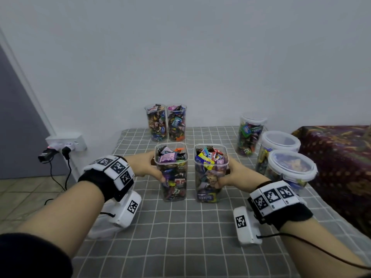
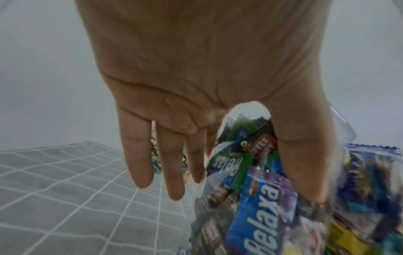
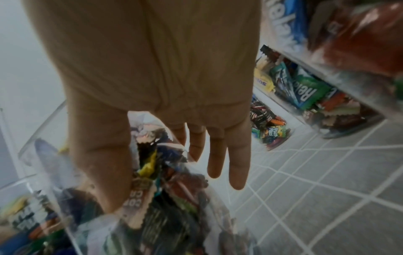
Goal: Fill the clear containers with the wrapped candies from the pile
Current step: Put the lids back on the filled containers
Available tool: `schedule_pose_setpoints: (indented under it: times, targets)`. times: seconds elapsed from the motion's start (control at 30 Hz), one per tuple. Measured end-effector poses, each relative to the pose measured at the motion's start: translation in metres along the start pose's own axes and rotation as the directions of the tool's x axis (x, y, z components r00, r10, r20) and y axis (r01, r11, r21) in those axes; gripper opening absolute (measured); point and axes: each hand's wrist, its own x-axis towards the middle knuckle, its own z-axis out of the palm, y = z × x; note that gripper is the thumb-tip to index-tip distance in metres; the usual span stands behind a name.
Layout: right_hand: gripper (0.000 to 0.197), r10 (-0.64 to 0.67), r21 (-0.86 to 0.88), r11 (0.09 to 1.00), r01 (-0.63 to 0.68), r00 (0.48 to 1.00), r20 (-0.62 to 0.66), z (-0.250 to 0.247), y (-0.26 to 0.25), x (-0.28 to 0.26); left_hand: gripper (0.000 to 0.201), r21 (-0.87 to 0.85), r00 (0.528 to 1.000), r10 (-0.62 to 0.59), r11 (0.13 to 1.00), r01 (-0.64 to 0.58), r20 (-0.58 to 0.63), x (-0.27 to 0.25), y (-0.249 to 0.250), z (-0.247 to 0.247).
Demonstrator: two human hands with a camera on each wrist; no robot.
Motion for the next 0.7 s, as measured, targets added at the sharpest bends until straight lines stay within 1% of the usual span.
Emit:
schedule_pose_setpoints:
  times: [0.1, 0.13, 0.17, 0.2, 0.23, 0.27, 0.3, 0.33, 0.37, 0.4, 0.43, 0.53, 0.63, 0.67, 0.7]
  targets:
    - [0.069, 0.013, -0.035, 0.999, -0.013, 1.000, -0.011, 0.003, -0.001, -0.003, 0.089, 0.023, 1.000, -0.006, 1.000, 0.006, 0.003, -0.002, -0.006, 0.000]
    - [0.068, 0.011, -0.060, 0.998, -0.012, 1.000, -0.020, 0.004, -0.001, -0.006, 0.095, 0.047, 1.000, -0.020, 0.999, 0.020, -0.002, -0.007, -0.006, -0.001]
    - [0.065, 0.013, -0.112, 0.994, -0.017, 0.999, -0.039, 0.004, -0.001, -0.010, 0.105, 0.068, 0.999, -0.041, 0.997, 0.042, -0.011, -0.011, -0.008, -0.002]
    - [0.060, 0.027, -0.210, 0.977, -0.041, 0.997, -0.066, 0.004, -0.002, -0.015, 0.116, 0.085, 0.997, -0.072, 0.994, 0.073, -0.021, -0.019, -0.006, -0.004]
    - [0.053, 0.066, -0.338, 0.936, -0.098, 0.992, -0.107, 0.004, -0.004, -0.022, 0.125, 0.104, 0.994, -0.105, 0.989, 0.109, -0.043, -0.025, -0.010, -0.007]
    - [0.044, 0.099, -0.456, 0.877, -0.150, 0.986, -0.134, 0.004, -0.007, -0.029, 0.128, 0.126, 0.989, -0.137, 0.982, 0.144, -0.063, -0.034, -0.011, -0.009]
    - [0.034, 0.121, -0.536, 0.826, -0.175, 0.983, -0.134, 0.006, -0.011, -0.036, 0.127, 0.148, 0.984, -0.157, 0.975, 0.168, -0.083, -0.041, -0.015, -0.011]
    - [0.025, 0.132, -0.587, 0.791, -0.172, 0.985, -0.110, 0.011, -0.015, -0.041, 0.123, 0.172, 0.979, -0.183, 0.965, 0.197, -0.093, -0.049, -0.019, -0.013]
    - [0.020, 0.136, -0.623, 0.767, -0.151, 0.988, -0.073, 0.017, -0.020, -0.046, 0.115, 0.193, 0.974, -0.205, 0.956, 0.221, -0.101, -0.056, -0.027, -0.015]
    - [0.020, 0.136, -0.656, 0.746, -0.121, 0.990, -0.027, 0.024, -0.025, -0.049, 0.106, 0.214, 0.966, -0.235, 0.944, 0.253, -0.105, -0.065, -0.032, -0.014]
    - [0.021, 0.134, -0.689, 0.720, -0.082, 0.991, 0.022, 0.033, -0.030, -0.051, 0.103, 0.229, 0.960, -0.260, 0.933, 0.278, -0.107, -0.074, -0.039, -0.013]
    - [0.026, 0.104, -0.750, 0.659, 0.056, 0.981, 0.165, 0.063, -0.049, -0.049, 0.121, 0.285, 0.936, -0.326, 0.892, 0.350, -0.129, -0.097, -0.058, -0.007]
    - [0.030, 0.049, -0.762, 0.619, 0.193, 0.958, 0.283, 0.097, -0.067, -0.037, 0.138, 0.268, 0.920, -0.342, 0.884, 0.384, -0.190, -0.106, -0.078, -0.001]
    - [0.032, 0.039, -0.757, 0.612, 0.228, 0.948, 0.317, 0.109, -0.071, -0.030, 0.140, 0.249, 0.915, -0.342, 0.887, 0.390, -0.217, -0.105, -0.083, 0.000]
    - [0.033, 0.034, -0.753, 0.607, 0.255, 0.938, 0.345, 0.120, -0.075, -0.024, 0.135, 0.221, 0.905, -0.344, 0.890, 0.400, -0.252, -0.102, -0.087, 0.001]
